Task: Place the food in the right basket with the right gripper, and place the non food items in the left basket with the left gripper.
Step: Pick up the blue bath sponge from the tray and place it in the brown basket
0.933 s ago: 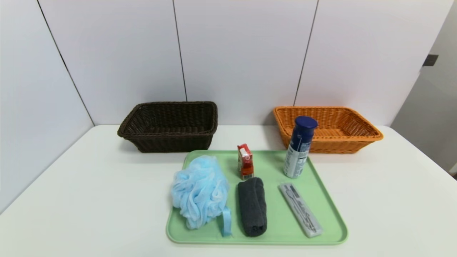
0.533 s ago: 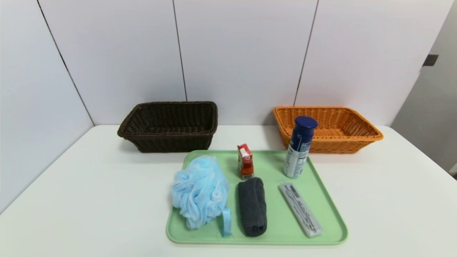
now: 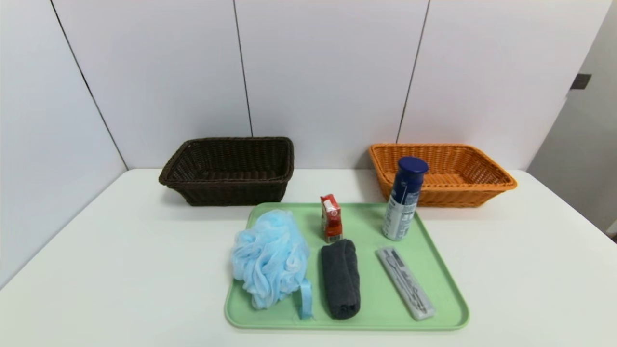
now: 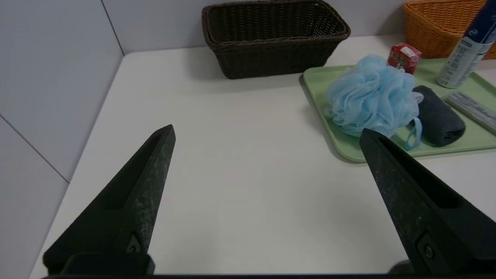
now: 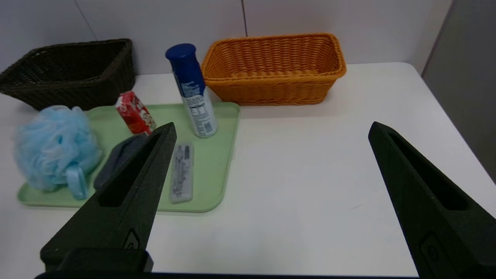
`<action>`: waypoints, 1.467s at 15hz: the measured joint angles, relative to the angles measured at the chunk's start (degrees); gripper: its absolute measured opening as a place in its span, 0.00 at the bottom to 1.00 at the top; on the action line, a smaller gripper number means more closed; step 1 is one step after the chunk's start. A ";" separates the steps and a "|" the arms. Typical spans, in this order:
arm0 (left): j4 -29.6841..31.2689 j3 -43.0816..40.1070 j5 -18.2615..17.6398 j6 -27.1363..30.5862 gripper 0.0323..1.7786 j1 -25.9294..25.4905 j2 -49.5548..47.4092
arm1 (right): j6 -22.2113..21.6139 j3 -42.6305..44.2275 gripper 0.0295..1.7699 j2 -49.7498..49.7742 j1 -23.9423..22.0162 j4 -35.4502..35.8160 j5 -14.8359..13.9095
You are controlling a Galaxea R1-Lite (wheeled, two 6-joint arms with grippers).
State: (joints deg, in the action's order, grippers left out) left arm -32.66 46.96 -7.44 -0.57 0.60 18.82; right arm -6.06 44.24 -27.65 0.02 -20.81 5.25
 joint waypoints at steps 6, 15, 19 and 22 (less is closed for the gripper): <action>-5.24 20.80 -2.97 -3.06 0.95 1.71 29.88 | -3.47 24.39 0.97 -29.84 0.88 -16.73 2.57; -10.84 44.50 7.95 -16.32 0.95 31.12 67.23 | -15.54 32.52 0.97 -47.92 14.12 -23.94 -5.46; -18.01 52.93 11.29 -17.09 0.95 38.67 79.87 | -17.07 32.46 0.97 -50.60 14.43 -23.94 -5.52; -22.22 58.06 14.21 -19.76 0.95 40.41 87.38 | -17.14 32.28 0.97 -51.61 14.43 -23.92 -5.50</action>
State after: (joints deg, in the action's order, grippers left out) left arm -54.88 105.02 6.78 -20.33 41.01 106.20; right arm -23.20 76.52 -79.26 14.46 -44.73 -0.24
